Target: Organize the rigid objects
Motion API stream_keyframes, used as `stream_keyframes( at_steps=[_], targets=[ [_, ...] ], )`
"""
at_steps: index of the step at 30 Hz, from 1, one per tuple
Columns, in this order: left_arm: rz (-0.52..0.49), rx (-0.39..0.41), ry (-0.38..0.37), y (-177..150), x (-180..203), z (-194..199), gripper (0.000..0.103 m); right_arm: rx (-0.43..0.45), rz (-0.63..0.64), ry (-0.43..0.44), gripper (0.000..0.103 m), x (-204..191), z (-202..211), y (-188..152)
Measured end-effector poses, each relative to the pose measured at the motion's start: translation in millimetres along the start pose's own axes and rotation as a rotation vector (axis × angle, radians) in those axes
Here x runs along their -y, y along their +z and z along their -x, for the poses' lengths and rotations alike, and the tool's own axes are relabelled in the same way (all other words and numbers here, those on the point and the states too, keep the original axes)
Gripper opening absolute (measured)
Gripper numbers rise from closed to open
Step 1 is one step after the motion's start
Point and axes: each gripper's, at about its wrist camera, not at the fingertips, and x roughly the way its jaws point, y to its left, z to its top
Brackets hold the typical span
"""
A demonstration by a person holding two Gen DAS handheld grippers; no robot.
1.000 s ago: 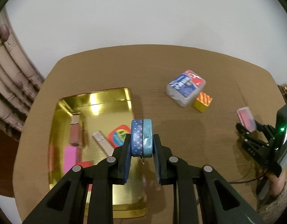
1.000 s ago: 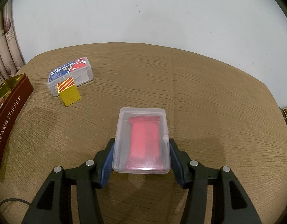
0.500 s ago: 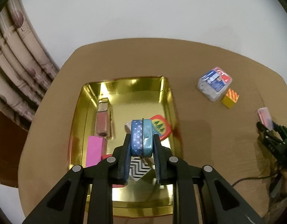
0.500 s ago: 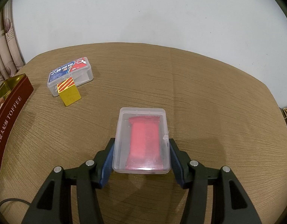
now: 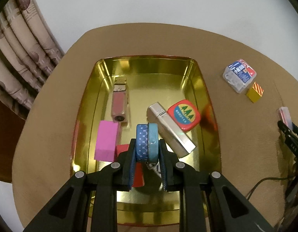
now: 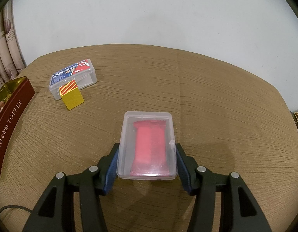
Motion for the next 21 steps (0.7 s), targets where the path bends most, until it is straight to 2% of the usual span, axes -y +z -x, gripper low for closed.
stream_keyframes(
  at_steps=[16, 21],
  targets=[
    [0.033, -0.051, 0.001, -22.2, -27.9, -5.7, 0.019, 0.001, -0.001, 0.0, 0.056, 1.7, 0.1, -0.6],
    [0.049, -0.063, 0.025, -25.9, -38.4, -10.4, 0.019, 0.001, -0.001, 0.0, 0.055, 1.7, 0.1, -0.6]
  ],
)
